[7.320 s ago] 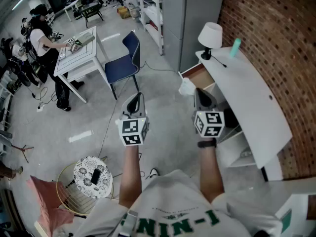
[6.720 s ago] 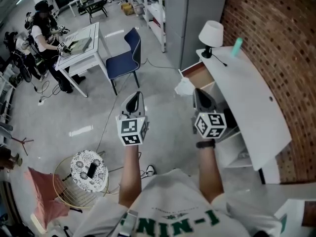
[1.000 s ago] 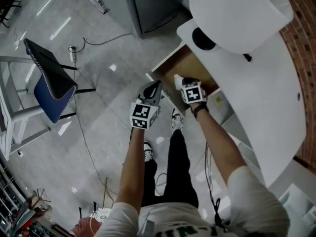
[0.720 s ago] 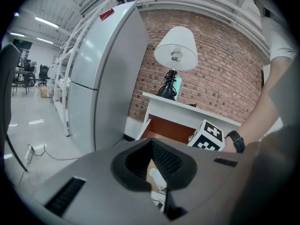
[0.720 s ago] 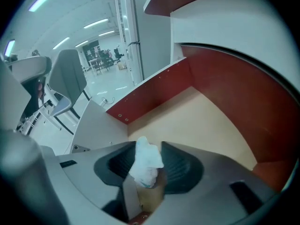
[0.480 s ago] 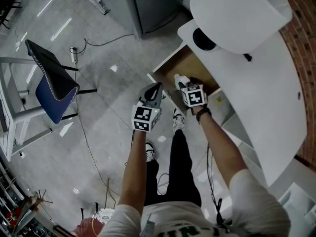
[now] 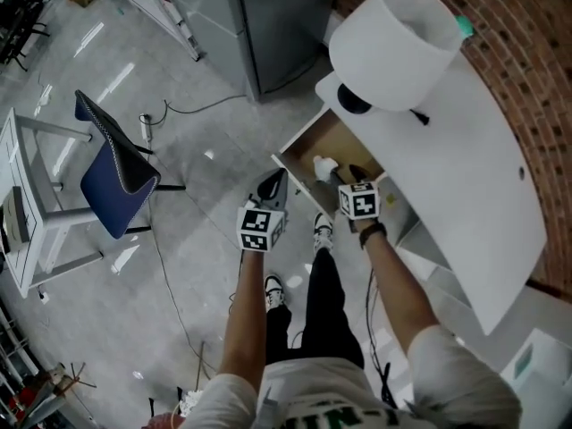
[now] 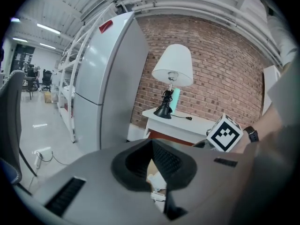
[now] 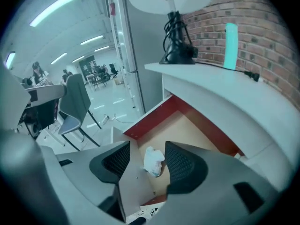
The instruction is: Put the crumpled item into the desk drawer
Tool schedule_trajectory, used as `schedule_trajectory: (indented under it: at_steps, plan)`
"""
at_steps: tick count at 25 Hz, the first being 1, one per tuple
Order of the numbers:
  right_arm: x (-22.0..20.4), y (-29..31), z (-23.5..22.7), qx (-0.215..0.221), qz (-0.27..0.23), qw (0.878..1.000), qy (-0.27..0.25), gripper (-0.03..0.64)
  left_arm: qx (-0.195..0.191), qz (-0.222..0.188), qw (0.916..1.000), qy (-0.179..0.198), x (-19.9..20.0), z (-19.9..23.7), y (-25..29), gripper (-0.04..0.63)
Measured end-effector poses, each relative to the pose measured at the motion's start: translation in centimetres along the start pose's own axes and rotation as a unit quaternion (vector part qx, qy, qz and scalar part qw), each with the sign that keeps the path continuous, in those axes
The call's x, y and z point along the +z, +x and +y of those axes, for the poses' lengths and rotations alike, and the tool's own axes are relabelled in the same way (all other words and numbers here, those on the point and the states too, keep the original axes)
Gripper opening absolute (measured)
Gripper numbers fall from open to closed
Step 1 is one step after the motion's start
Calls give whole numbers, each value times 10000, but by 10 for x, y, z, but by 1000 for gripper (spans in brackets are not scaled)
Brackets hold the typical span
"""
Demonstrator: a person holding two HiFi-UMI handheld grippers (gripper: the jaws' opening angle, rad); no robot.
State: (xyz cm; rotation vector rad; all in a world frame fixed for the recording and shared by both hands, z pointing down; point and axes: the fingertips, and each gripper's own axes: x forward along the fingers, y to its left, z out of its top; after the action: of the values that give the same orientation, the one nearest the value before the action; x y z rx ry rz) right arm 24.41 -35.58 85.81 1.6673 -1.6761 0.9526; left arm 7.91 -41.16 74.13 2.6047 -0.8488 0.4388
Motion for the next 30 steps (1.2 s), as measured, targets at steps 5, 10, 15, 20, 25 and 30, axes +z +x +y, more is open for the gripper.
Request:
schedule_trajectory:
  at_steps: [5, 10, 15, 20, 25, 30]
  plan:
    - [29, -55, 10, -186, -615, 9976, 264, 201, 80, 60, 9999, 64, 27, -1, -33, -5]
    - [51, -120, 42, -328, -1003, 9944, -111, 178, 266, -46, 9995, 137, 63, -4, -82, -5]
    - [77, -193, 82, -364, -1593, 9865, -71, 152, 244, -277, 9989, 289, 98, -25, -132, -3]
    - [89, -255, 112, -467, -2256, 9731, 60, 77, 298, -494, 9973, 458, 121, -42, -184, -5]
    - [94, -309, 133, -528, -2757, 9598, 74, 53, 355, -846, 9938, 621, 151, -57, -230, -5]
    - [97, -353, 146, -549, -3148, 9476, 8, 40, 406, -1160, 9894, 768, 175, -70, -270, -5]
